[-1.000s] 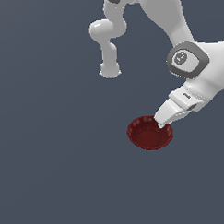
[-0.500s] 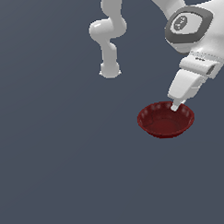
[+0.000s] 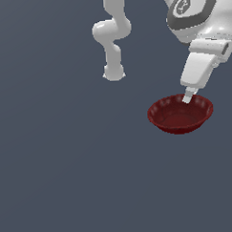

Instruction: Pick up the object and move it to a goal position.

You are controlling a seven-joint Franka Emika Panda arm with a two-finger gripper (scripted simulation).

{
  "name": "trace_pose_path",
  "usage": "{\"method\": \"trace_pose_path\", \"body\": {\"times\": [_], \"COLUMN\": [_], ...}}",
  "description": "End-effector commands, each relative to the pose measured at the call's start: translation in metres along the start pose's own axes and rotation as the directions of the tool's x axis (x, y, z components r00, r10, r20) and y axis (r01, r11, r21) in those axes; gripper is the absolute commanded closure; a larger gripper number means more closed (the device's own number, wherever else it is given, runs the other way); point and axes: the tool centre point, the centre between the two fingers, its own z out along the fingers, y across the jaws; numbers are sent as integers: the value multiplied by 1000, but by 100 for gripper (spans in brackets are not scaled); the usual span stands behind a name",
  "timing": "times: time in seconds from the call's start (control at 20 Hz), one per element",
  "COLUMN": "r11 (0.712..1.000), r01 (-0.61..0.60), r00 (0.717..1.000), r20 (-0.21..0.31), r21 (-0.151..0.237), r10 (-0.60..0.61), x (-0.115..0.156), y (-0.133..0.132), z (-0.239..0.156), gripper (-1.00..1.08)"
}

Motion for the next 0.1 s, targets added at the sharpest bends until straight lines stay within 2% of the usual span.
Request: {"method": "trace_pose_path", "body": {"times": [0.0, 0.05], "r11": [1000, 1000], "r01": [5, 5], "r00": [1000, 1000], "r20": [-12, -12], "r21": [-2, -2], "r10": [-5, -5], "x": [0, 0], "y": [2, 2], "z": [-5, -5], "gripper": [108, 108]}}
